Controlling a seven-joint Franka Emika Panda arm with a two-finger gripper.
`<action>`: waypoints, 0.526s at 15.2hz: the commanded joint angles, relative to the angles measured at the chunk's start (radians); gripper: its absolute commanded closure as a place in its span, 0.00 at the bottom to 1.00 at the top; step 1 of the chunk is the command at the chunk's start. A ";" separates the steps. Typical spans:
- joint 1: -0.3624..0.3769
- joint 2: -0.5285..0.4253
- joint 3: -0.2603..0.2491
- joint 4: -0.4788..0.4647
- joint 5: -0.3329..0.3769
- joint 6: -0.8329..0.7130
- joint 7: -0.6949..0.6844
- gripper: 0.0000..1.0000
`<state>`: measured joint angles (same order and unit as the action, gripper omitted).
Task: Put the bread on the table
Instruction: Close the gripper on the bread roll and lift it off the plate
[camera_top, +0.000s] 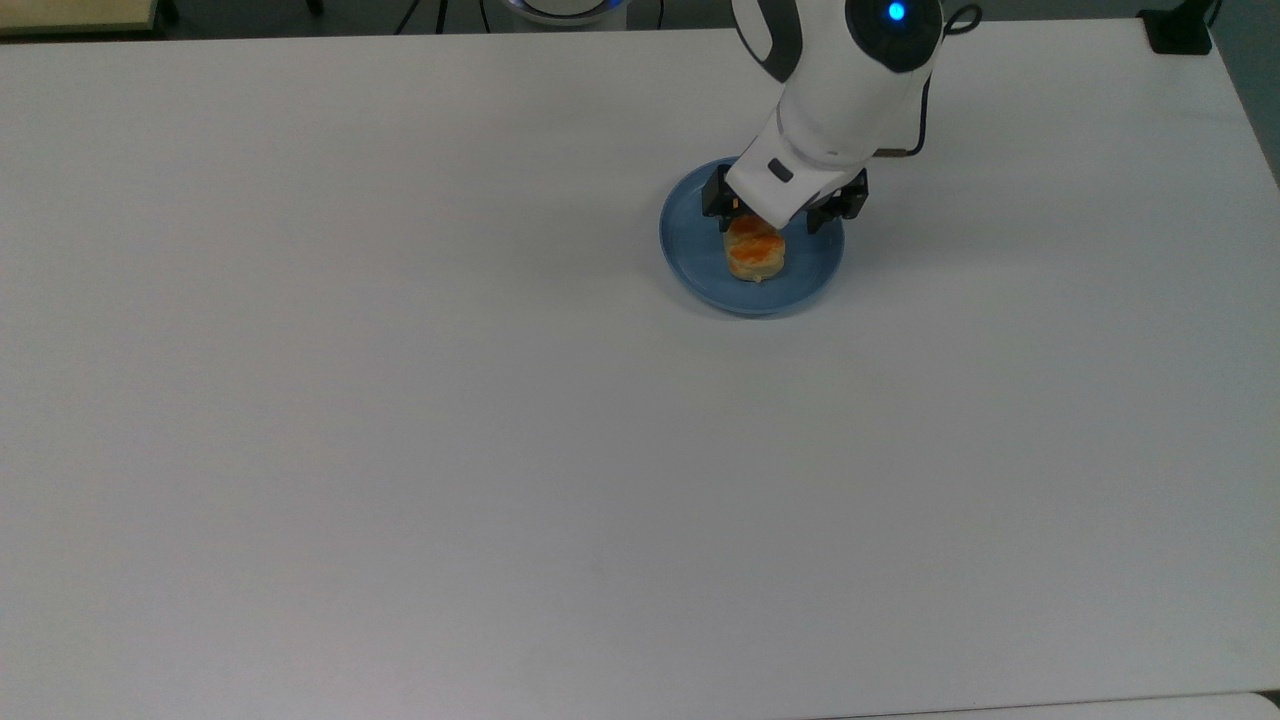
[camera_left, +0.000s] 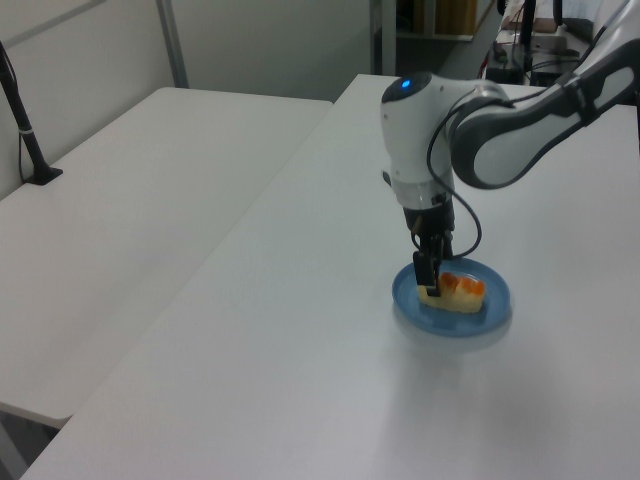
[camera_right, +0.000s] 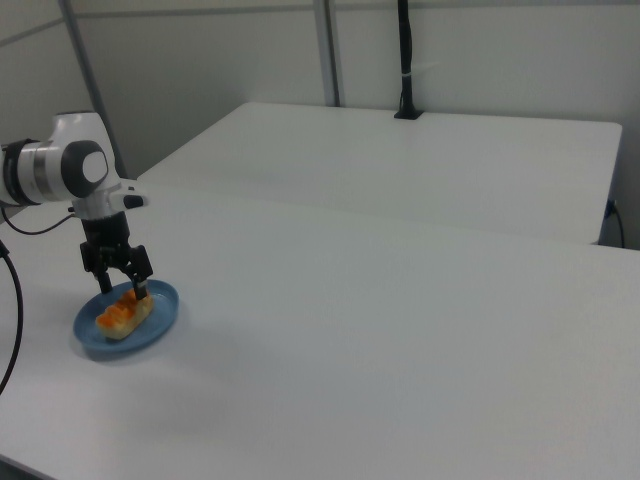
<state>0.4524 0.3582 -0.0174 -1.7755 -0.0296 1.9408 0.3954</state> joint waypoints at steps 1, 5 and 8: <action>0.002 0.004 -0.010 -0.021 -0.042 0.015 0.016 0.04; 0.015 0.005 -0.010 -0.053 -0.044 0.042 0.019 0.09; 0.017 0.005 0.003 -0.076 -0.044 0.075 0.020 0.24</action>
<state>0.4553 0.3798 -0.0201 -1.8084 -0.0579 1.9646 0.3961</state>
